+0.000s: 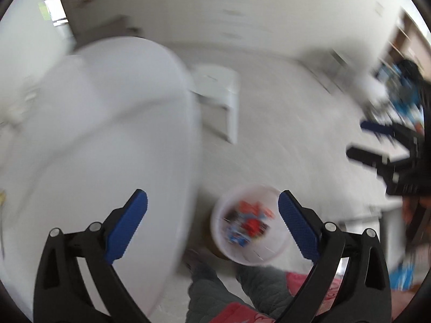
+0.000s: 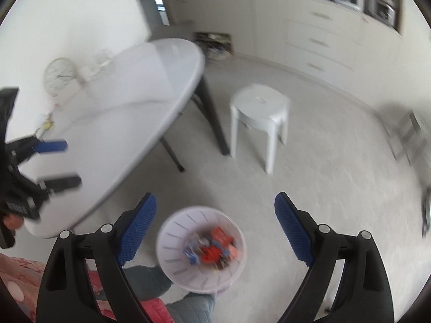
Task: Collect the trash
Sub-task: 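Move both tools back over the empty table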
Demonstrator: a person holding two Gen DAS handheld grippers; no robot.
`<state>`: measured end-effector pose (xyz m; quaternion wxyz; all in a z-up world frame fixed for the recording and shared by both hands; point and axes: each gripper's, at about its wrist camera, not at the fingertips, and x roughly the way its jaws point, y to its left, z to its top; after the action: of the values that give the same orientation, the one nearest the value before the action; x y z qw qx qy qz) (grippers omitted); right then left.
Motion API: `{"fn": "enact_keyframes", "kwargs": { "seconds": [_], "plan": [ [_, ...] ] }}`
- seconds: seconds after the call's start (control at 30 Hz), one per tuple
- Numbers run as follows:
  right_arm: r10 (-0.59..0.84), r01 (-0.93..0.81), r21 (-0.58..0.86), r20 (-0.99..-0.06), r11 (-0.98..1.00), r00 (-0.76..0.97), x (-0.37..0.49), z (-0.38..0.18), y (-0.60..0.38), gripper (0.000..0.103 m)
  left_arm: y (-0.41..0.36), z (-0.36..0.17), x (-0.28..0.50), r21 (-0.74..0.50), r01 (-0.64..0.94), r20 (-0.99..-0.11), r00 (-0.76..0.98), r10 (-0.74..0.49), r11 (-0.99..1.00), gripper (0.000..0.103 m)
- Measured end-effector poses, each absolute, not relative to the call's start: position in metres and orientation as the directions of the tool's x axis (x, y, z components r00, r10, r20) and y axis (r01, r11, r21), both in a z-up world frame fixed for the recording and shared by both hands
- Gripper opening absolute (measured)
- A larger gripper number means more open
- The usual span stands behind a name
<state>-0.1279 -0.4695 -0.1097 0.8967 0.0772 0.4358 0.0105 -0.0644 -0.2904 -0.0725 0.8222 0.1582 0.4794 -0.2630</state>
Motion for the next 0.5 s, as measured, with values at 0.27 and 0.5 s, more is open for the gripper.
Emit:
{"fn": "enact_keyframes", "kwargs": {
  "seconds": [0.27, 0.5],
  "plan": [
    [0.242, -0.224, 0.125, -0.731, 0.967, 0.638, -0.066, -0.073, -0.355, 0.093, -0.169, -0.024, -0.056, 0.107, 0.246, -0.817, 0.573, -0.056, 0.963, 0.095],
    [0.288, -0.300, 0.121, -0.738, 0.946, 0.610, -0.035, -0.052, -0.282, 0.093, -0.107, -0.013, -0.050, 0.035, 0.068, -0.812, 0.583, -0.012, 0.997, 0.095]
  ]
}}
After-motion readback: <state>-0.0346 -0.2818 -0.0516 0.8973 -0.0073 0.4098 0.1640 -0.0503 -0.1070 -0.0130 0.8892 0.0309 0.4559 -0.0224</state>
